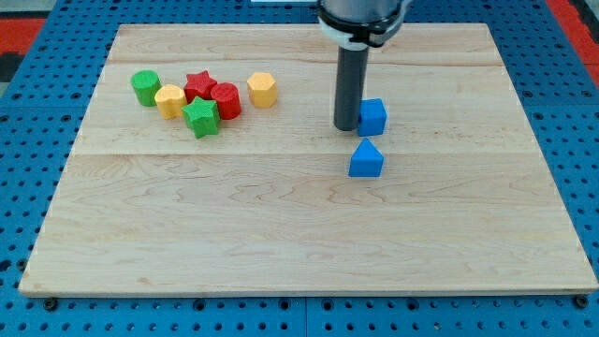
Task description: Slide blue triangle diagonally to the blue triangle
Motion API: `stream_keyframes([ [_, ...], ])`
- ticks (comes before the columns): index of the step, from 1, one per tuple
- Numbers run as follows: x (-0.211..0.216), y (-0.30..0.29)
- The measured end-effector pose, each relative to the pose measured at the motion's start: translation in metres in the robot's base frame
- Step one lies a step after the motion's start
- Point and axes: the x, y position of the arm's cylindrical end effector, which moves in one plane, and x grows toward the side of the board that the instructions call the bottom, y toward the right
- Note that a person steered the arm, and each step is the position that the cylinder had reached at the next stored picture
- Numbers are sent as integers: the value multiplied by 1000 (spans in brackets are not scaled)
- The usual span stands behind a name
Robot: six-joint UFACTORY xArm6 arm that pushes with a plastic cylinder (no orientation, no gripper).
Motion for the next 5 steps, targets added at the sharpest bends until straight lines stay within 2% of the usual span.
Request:
stream_keyframes([
  [1, -1, -43],
  [2, -25, -75],
  [3, -19, -14],
  [4, 26, -3],
  [5, 35, 12],
])
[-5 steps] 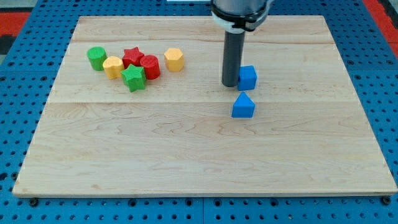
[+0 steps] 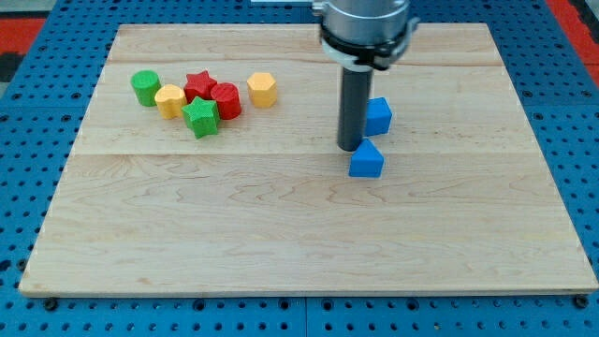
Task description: Slide blue triangle diagonally to the blue triangle
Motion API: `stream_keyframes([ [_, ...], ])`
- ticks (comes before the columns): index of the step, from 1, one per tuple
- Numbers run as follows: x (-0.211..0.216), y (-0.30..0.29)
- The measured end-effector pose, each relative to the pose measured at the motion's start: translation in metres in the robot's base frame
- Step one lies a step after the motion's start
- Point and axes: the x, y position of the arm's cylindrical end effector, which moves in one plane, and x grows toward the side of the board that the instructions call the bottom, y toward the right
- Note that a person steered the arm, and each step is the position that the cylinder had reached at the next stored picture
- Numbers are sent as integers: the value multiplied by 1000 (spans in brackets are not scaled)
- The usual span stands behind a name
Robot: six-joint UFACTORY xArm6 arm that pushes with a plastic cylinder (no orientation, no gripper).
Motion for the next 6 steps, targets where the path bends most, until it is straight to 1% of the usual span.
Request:
stream_keyframes([
  [1, -6, 35],
  [2, 22, 77],
  [3, 47, 50],
  [4, 36, 5],
  [5, 33, 11],
  [6, 16, 28],
])
